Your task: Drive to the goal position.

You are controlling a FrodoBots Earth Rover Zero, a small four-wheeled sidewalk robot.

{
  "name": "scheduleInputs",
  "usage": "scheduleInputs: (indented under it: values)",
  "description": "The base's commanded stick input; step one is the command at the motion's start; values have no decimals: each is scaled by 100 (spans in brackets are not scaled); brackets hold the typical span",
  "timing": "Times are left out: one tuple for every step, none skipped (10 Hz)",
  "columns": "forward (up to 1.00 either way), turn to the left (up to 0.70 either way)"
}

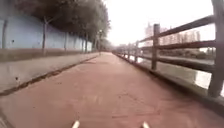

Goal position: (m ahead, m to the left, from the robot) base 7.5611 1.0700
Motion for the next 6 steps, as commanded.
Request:
scheduleInputs:
  values:
    - [70, 0]
    - [70, 0]
    - [70, 0]
    - [70, 0]
    - [70, 0]
    - [70, 0]
